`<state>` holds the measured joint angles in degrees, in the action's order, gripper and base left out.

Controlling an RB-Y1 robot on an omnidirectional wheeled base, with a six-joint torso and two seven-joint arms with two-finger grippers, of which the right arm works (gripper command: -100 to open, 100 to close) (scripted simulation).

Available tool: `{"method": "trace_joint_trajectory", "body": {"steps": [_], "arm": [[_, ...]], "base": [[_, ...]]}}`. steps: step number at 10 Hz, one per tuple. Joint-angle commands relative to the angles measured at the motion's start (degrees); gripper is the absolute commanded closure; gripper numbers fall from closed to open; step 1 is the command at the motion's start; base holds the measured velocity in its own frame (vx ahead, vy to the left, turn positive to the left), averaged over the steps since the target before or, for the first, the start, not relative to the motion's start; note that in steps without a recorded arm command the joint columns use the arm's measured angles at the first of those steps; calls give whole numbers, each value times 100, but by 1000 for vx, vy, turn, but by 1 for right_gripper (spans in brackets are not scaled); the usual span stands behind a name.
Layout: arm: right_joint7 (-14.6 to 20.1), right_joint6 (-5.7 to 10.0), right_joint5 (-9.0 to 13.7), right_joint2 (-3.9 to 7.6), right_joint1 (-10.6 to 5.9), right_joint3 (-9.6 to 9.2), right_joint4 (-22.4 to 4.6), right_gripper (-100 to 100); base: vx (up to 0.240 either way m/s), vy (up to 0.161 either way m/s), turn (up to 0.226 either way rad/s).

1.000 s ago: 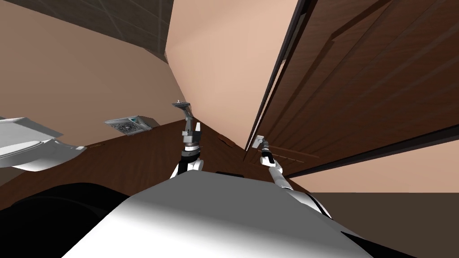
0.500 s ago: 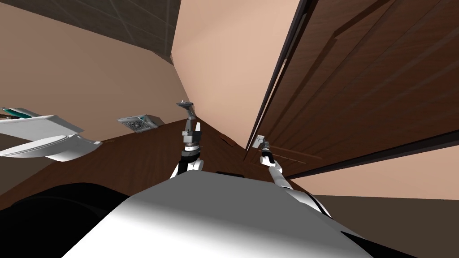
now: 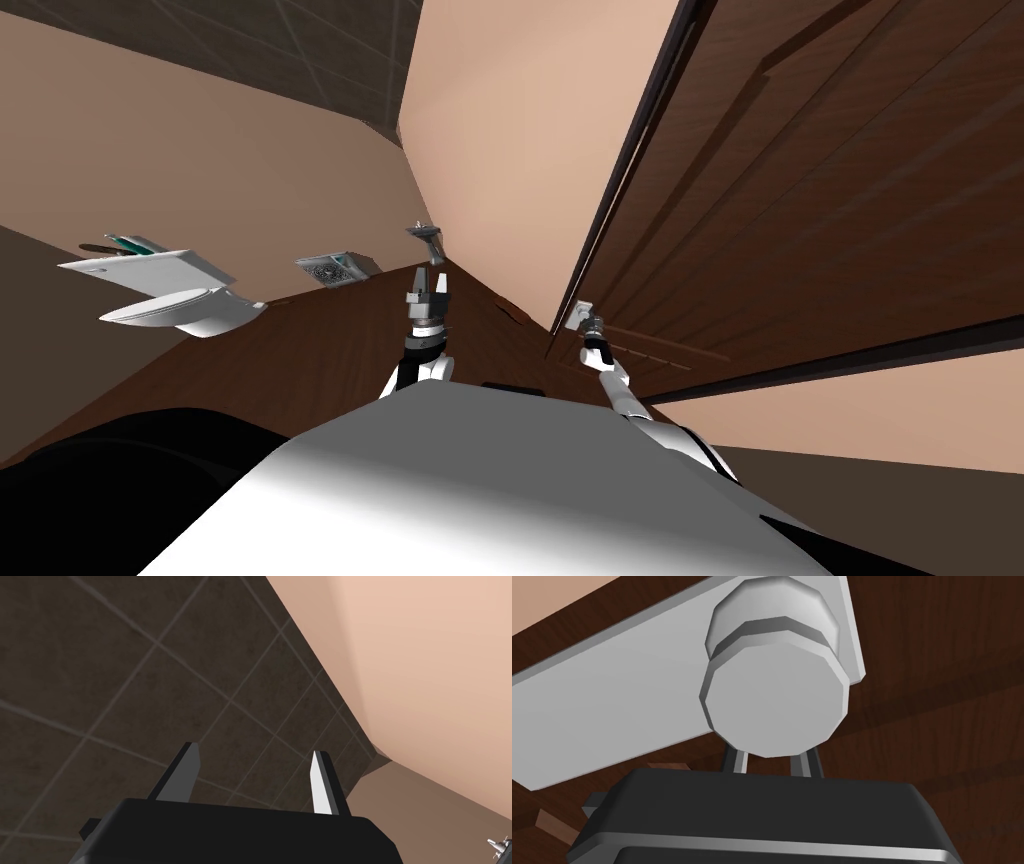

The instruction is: Pull the door open

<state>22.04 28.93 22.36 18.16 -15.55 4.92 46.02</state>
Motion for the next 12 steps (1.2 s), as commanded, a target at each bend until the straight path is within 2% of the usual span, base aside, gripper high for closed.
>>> {"method": "trace_joint_trajectory", "body": {"steps": [1, 2, 3, 4, 5, 7, 8, 9, 10, 11, 12], "arm": [[198, -9, 102, -57, -23, -45, 145, 100], [411, -15, 278, -54, -37, -70, 132, 100], [436, -15, 278, -54, -37, -70, 132, 100], [631, -22, 453, -51, -51, -94, 119, 100], [674, -22, 453, -51, -51, -94, 119, 100], [1064, -34, 796, -44, -78, -143, 94, 100], [1150, -34, 796, -44, -78, -143, 94, 100], [1347, -40, 953, -41, -91, -165, 82, 100], [1386, -40, 953, -41, -91, -165, 82, 100], [1482, -109, 1087, -106, -13, -133, 67, -100], [1562, -116, 1156, -142, -11, -137, 100, -100]], "base": [[-75, -34, 65], [-58, -34, 100], [-43, -27, 50], [-55, -23, 85], [-44, -19, 74], [-69, -36, 122], [-67, -34, 54], [-66, -19, 105], [-56, -14, 65], [-64, -29, -6], [-80, -25, -20]]}}
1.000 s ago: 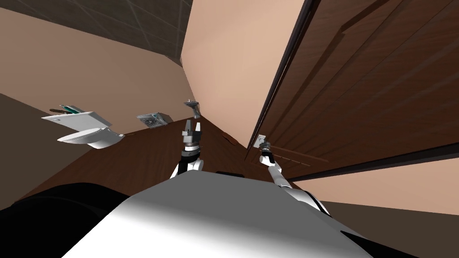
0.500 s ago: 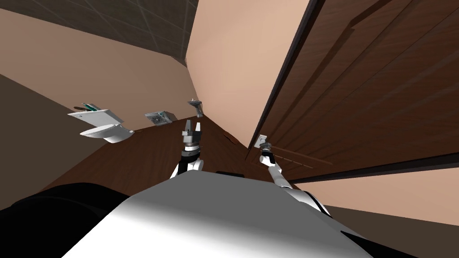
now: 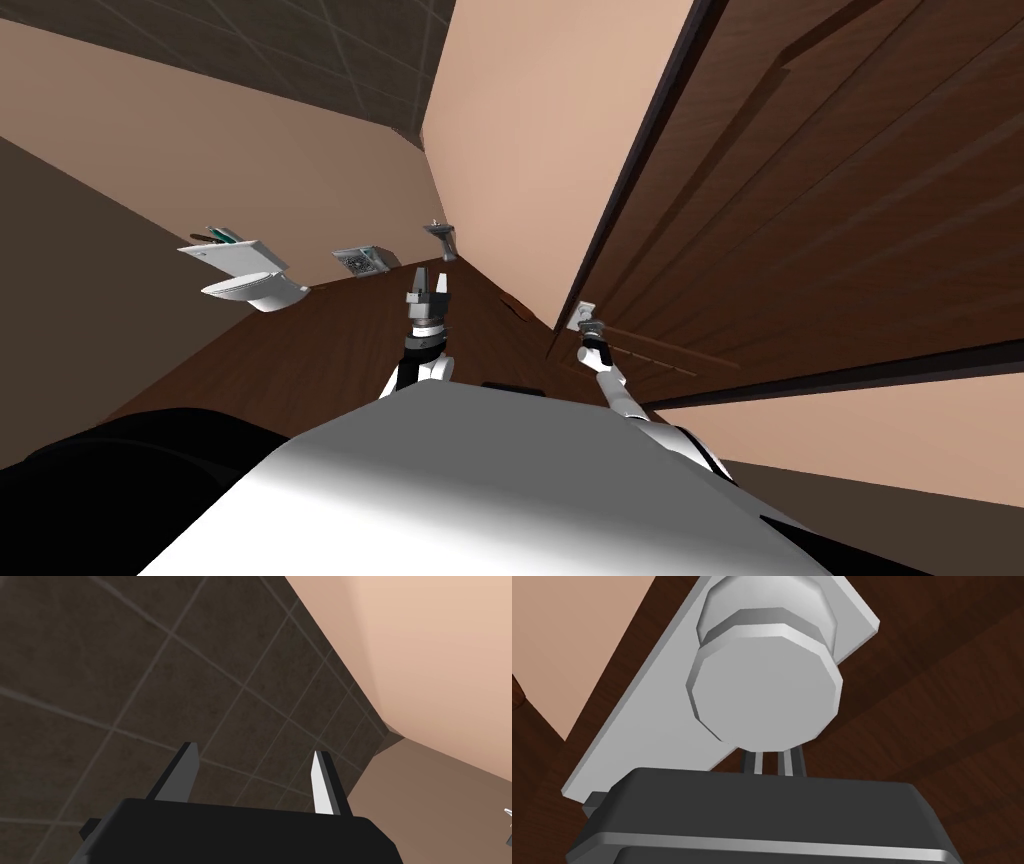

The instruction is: Pull the door open

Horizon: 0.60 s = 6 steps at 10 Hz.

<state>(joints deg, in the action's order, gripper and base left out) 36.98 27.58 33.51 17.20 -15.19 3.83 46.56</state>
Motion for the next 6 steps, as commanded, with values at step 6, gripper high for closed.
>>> {"method": "trace_joint_trajectory", "body": {"steps": [6], "arm": [[737, -41, 618, -352, -29, -66, 318, -100]], "base": [[-104, -4, 21]]}}
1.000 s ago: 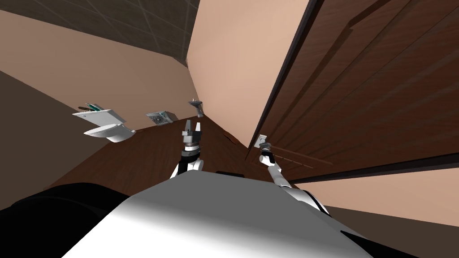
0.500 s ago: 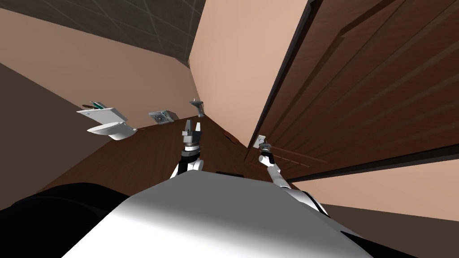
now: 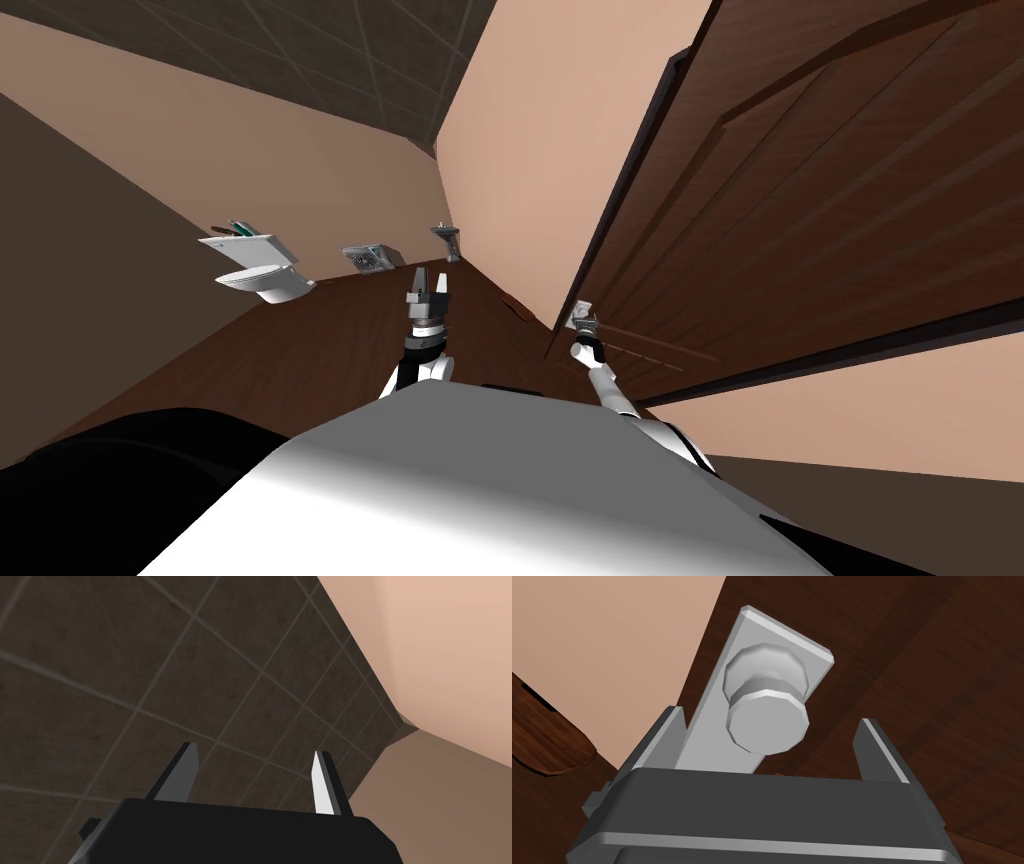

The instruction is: Pull the door open

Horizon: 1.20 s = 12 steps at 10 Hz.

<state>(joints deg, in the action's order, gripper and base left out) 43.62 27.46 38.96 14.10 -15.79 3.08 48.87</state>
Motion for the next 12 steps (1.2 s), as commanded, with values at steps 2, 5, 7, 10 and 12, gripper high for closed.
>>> {"method": "trace_joint_trajectory", "body": {"steps": [2, 5, 7, 10, 12], "arm": [[321, -51, 287, -155, 37, -5, 188, -100], [664, -81, 583, -312, 46, -24, 327, -100], [926, -105, 809, -432, 53, -38, 434, -100], [1114, -116, 890, -262, 138, 11, 459, -100], [1246, -107, 923, -97, 199, 46, 442, -100]], "base": [[-97, -23, 15], [-94, -8, 13], [-107, -15, 15], [-29, -11, 66], [187, -28, 120]]}}
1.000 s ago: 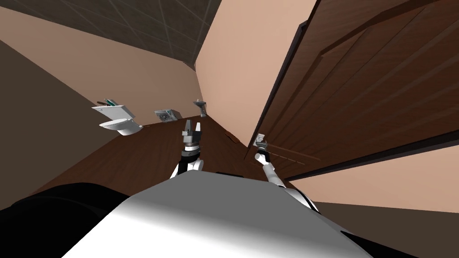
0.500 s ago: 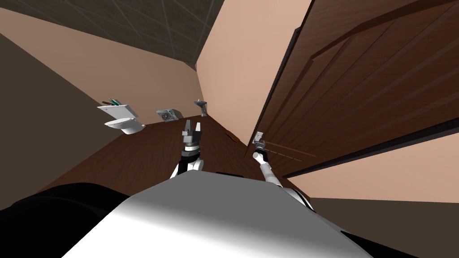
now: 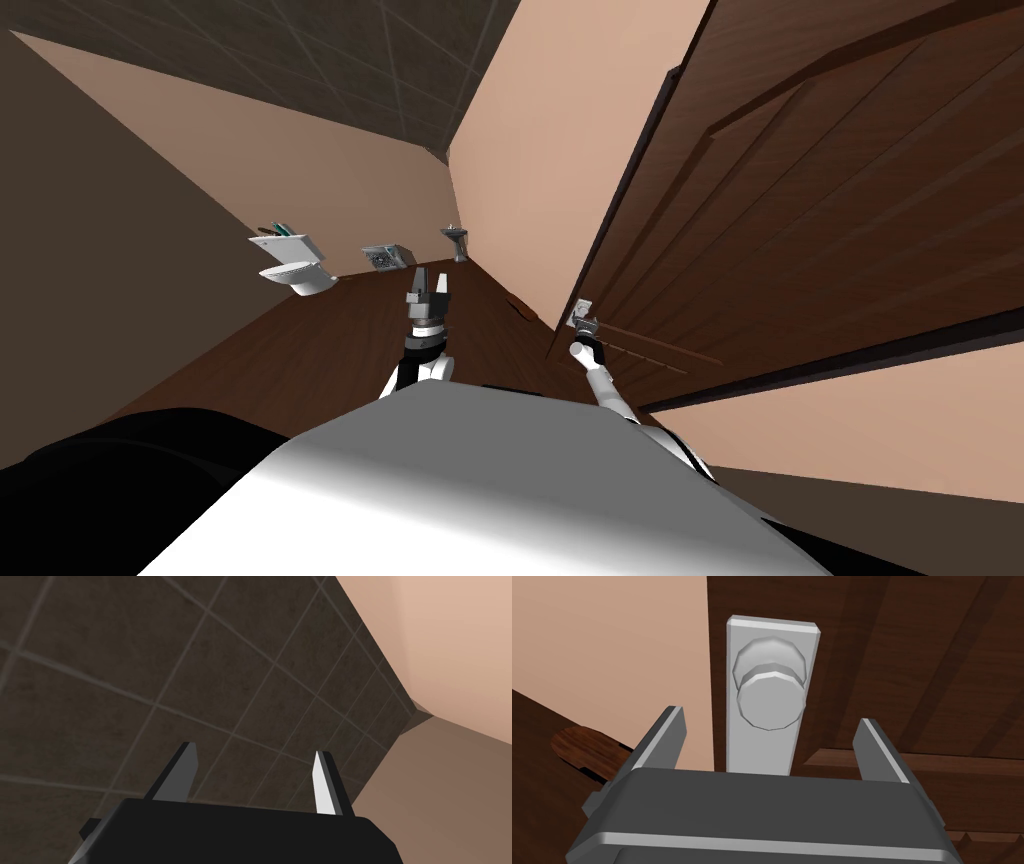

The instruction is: Pull the door open

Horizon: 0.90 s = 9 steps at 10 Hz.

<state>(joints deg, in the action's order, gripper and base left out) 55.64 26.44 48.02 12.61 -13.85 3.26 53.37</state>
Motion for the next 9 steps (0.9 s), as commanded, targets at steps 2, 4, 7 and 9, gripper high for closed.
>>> {"method": "trace_joint_trajectory", "body": {"steps": [2, 4, 7, 9], "arm": [[206, 6, 57, 253, 79, 72, -31, -100], [129, -41, 73, 219, 156, 122, 108, -100], [129, -41, 73, 219, 156, 122, 108, 100], [129, -41, 73, 219, 156, 122, 108, 100]], "base": [[209, -19, 118], [102, -12, 53], [-16, -4, -9], [-10, 2, 0]]}}
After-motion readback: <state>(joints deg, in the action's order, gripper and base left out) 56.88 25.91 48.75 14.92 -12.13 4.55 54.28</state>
